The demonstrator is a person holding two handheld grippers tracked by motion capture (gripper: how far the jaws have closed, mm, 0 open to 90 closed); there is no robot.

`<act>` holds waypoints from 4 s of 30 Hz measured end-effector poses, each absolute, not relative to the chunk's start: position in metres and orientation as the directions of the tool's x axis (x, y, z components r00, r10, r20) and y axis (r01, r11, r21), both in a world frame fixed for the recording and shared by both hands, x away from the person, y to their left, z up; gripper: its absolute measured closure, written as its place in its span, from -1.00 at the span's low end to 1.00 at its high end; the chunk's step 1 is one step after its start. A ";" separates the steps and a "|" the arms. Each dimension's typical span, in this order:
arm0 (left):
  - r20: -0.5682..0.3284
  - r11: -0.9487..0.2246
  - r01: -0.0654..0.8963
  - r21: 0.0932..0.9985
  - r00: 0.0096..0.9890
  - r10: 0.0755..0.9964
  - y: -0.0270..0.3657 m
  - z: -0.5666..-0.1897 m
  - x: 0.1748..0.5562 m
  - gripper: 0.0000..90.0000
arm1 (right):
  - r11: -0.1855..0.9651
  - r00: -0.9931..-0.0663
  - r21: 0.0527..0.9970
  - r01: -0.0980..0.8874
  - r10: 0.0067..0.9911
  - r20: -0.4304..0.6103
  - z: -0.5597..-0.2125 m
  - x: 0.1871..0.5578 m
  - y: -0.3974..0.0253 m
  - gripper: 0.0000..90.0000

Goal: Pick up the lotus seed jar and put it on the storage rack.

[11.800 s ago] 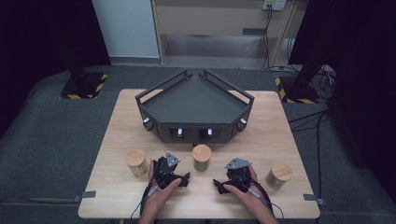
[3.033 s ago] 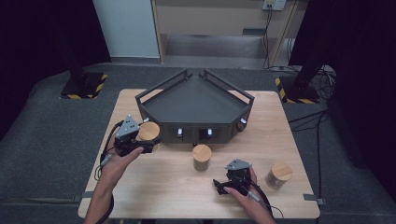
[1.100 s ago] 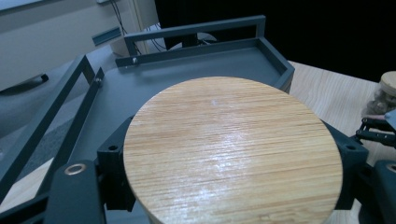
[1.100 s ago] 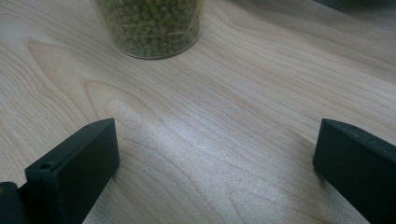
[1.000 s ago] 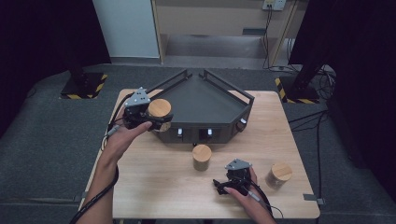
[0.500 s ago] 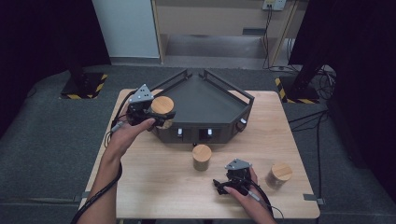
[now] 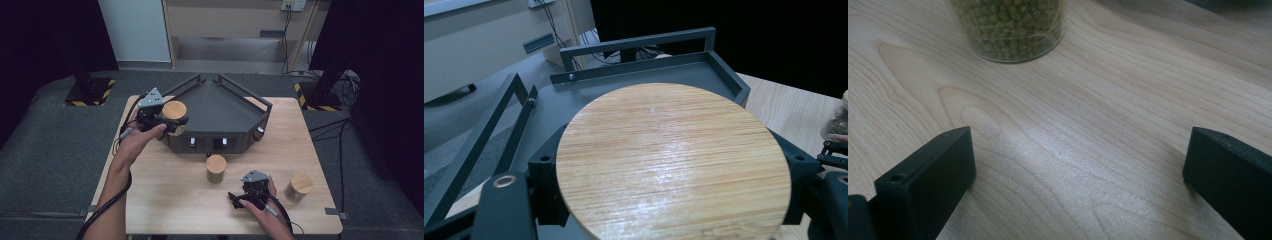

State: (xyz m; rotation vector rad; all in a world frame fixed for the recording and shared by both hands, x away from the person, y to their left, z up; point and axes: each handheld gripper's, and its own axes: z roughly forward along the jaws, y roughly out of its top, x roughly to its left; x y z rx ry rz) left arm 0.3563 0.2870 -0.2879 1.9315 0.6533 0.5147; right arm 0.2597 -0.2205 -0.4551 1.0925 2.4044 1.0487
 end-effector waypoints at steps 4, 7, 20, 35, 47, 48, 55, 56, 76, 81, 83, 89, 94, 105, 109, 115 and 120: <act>0.072 -0.359 0.216 0.908 0.763 0.642 0.287 -0.287 0.357 -0.47 | 0.445 -0.666 0.724 0.527 0.745 0.027 -0.455 0.260 -0.221 -0.99; 0.072 -0.358 0.216 0.909 0.763 0.643 0.287 -0.287 0.358 -0.47 | 0.446 -0.667 0.724 0.526 0.745 0.026 -0.455 0.260 -0.221 -0.99; 0.073 -0.352 0.210 0.912 0.763 0.643 0.284 -0.284 0.364 -0.47 | 0.445 -0.666 0.724 0.527 0.745 0.027 -0.455 0.260 -0.221 -0.99; 0.076 -0.356 0.209 0.911 0.763 0.642 0.277 -0.281 0.382 -0.47 | 0.446 -0.667 0.725 0.525 0.745 0.025 -0.455 0.260 -0.221 -0.99; 0.067 -0.364 0.229 0.903 0.761 0.645 0.271 -0.289 0.401 -0.47 | 0.446 -0.667 0.725 0.525 0.744 0.025 -0.455 0.260 -0.221 -0.99; 0.068 -0.367 0.230 0.901 0.762 0.644 0.270 -0.290 0.403 -0.47 | 0.446 -0.667 0.725 0.525 0.744 0.025 -0.455 0.260 -0.221 -0.99; 0.057 -0.376 0.252 0.892 0.762 0.646 0.266 -0.299 0.413 -0.47 | 0.446 -0.667 0.725 0.525 0.745 0.025 -0.455 0.260 -0.221 -0.99; 0.054 -0.376 0.255 0.891 0.762 0.646 0.265 -0.300 0.414 -0.47 | 0.446 -0.667 0.725 0.525 0.744 0.025 -0.455 0.260 -0.221 -0.99; 0.039 -0.383 0.290 0.877 0.751 0.659 0.263 -0.313 0.427 -0.47 | 0.446 -0.667 0.725 0.525 0.744 0.025 -0.455 0.260 -0.221 -0.99; 0.034 -0.380 0.297 0.876 0.748 0.663 0.264 -0.316 0.428 -0.47 | 0.445 -0.667 0.725 0.525 0.744 0.026 -0.455 0.260 -0.221 -0.99; 0.036 -0.382 0.300 0.874 0.745 0.666 0.265 -0.317 0.428 -0.47 | 0.446 -0.667 0.725 0.525 0.744 0.026 -0.455 0.260 -0.221 -0.99; 0.036 -0.390 0.312 0.866 0.740 0.672 0.266 -0.318 0.431 -0.47 | 0.446 -0.667 0.725 0.525 0.744 0.026 -0.455 0.260 -0.221 -0.99; 0.033 -0.388 0.316 0.866 0.737 0.675 0.268 -0.320 0.432 -0.47 | 0.446 -0.667 0.725 0.525 0.744 0.026 -0.455 0.260 -0.221 -0.99; 0.009 -0.367 0.332 0.869 0.731 0.683 0.272 -0.324 0.433 -0.47 | 0.445 -0.667 0.725 0.526 0.745 0.026 -0.455 0.260 -0.221 -0.99; -0.016 -0.360 0.355 0.863 0.730 0.683 0.275 -0.323 0.438 -0.47 | 0.445 -0.667 0.725 0.525 0.745 0.026 -0.455 0.260 -0.221 -0.99; -0.026 -0.352 0.360 0.864 0.730 0.683 0.276 -0.324 0.438 -0.47 | 0.445 -0.668 0.726 0.525 0.744 0.026 -0.455 0.260 -0.221 -0.99; -0.028 -0.352 0.361 0.864 0.730 0.683 0.277 -0.324 0.438 -0.47 | 0.445 -0.668 0.726 0.525 0.744 0.026 -0.455 0.260 -0.221 -0.99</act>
